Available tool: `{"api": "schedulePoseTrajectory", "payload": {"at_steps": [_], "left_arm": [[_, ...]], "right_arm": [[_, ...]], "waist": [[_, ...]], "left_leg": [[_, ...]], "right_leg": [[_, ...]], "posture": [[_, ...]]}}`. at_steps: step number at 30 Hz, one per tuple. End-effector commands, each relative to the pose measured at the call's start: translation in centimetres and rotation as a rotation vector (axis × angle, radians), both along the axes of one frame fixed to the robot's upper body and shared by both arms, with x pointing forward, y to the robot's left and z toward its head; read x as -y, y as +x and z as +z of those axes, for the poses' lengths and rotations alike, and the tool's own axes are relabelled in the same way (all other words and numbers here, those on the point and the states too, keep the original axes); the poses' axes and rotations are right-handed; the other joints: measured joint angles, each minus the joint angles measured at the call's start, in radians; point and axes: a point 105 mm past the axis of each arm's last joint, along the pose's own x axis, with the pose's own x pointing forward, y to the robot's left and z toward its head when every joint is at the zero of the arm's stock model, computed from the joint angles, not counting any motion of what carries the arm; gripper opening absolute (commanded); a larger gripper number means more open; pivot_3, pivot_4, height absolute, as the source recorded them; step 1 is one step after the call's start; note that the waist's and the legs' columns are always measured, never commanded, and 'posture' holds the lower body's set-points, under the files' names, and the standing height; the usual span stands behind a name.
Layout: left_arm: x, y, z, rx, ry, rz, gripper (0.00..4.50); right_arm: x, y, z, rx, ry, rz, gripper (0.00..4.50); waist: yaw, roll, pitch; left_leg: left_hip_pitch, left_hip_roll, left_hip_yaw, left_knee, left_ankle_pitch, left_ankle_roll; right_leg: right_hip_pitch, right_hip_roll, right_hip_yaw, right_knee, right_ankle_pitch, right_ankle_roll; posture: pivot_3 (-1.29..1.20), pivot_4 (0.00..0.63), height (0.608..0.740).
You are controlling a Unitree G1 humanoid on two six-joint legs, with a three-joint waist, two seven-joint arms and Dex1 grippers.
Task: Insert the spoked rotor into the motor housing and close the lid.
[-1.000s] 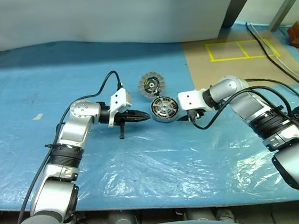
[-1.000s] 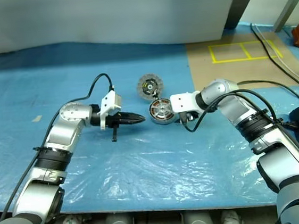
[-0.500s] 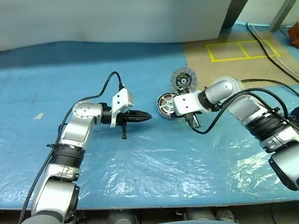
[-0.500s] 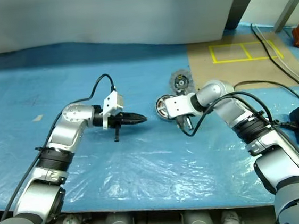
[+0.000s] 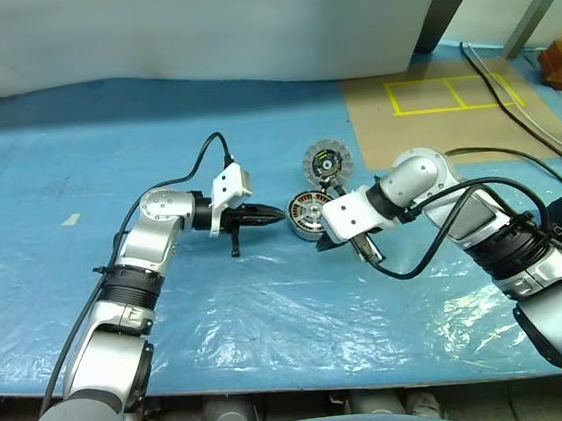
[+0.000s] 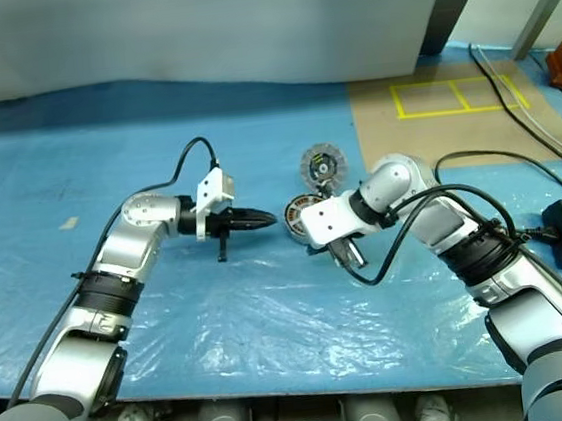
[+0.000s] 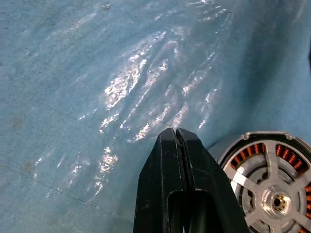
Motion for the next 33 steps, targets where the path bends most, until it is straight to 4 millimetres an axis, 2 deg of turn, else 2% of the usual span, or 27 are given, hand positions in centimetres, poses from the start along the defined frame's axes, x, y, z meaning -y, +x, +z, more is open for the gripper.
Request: {"api": "schedulePoseTrajectory", "payload": {"at_steps": [1, 2, 5, 10, 19, 26, 29, 33], "left_arm": [[-0.1, 0.3, 0.9, 0.042, -0.003, -0.001, 0.0], [-0.1, 0.3, 0.9, 0.042, -0.004, 0.0, 0.0], [-0.2, 0.2, 1.0, 0.04, -0.011, 0.001, 0.0], [-0.1, 0.1, 1.0, 0.037, -0.011, -0.008, 0.0], [0.3, 0.1, 1.1, 0.04, -0.006, -0.021, 0.0], [0.2, 0.0, 1.1, 0.049, -0.001, -0.028, 0.0], [0.2, 0.0, 1.2, 0.047, -0.005, -0.024, 0.0], [0.4, -0.1, 1.1, 0.045, -0.005, -0.027, 0.0]], "right_arm": [[-0.2, 0.1, 1.7, 0.044, 0.013, 0.039, 0.0], [-0.2, 0.5, 2.3, 0.052, 0.032, 0.019, 0.0], [0.1, 1.4, 3.3, 0.071, 0.064, -0.022, 0.6], [0.5, 1.7, 3.0, 0.071, 0.059, -0.055, 2.23], [1.0, 2.7, 1.0, 0.06, 0.048, -0.121, 2.23], [1.5, 2.5, -0.3, 0.042, 0.017, -0.122, 2.23], [1.4, 2.4, -0.9, 0.035, 0.007, -0.115, 1.67], [1.6, 2.5, -1.4, 0.06, -0.028, -0.095, 0.34]], "waist": [[0.0, 0.0, 0.0], [0.0, 0.0, 0.0], [-0.001, 0.0, 0.0], [0.0, 0.0, 0.0], [0.0, 0.0, 0.0], [0.0, 0.0, 0.0], [0.0, 0.0, 0.0], [0.0, 0.0, 0.0]], "left_leg": [[0.0, 0.0, 0.0, 0.0, 0.0, 0.0], [0.0, 0.0, 0.0, 0.0, 0.0, 0.0], [0.0, 0.0, 0.0, 0.0, 0.0, 0.0], [0.0, 0.0, 0.0, 0.0, 0.0, 0.0], [0.0, 0.0, 0.0, 0.0, 0.0, 0.0], [0.0, 0.0, 0.0, 0.0, 0.0, 0.0], [0.0, 0.0, 0.0, 0.0, 0.0, 0.0], [0.0, 0.0, 0.0, 0.0, 0.0, 0.0]], "right_leg": [[0.0, 0.0, 0.0, 0.0, 0.0, 0.0], [0.0, 0.0, 0.0, 0.0, 0.0, 0.0], [0.0, 0.0, 0.0, 0.0, 0.0, 0.0], [0.0, 0.0, 0.0, 0.0, 0.0, 0.0], [0.0, 0.0, 0.0, 0.0, 0.0, 0.0], [0.0, 0.0, 0.0, 0.0, 0.0, 0.0], [0.0, 0.0, 0.0, 0.0, 0.0, 0.0], [0.0, 0.0, 0.0, 0.0, 0.0, 0.0]], "posture": [[0.0, 0.15, 0.74], [0.0, 0.15, 0.74], [0.0, 0.15, 0.74], [0.0, 0.15, 0.74], [0.0, 0.15, 0.74], [0.0, 0.15, 0.74], [0.0, 0.15, 0.74], [0.0, 0.15, 0.74]]}}
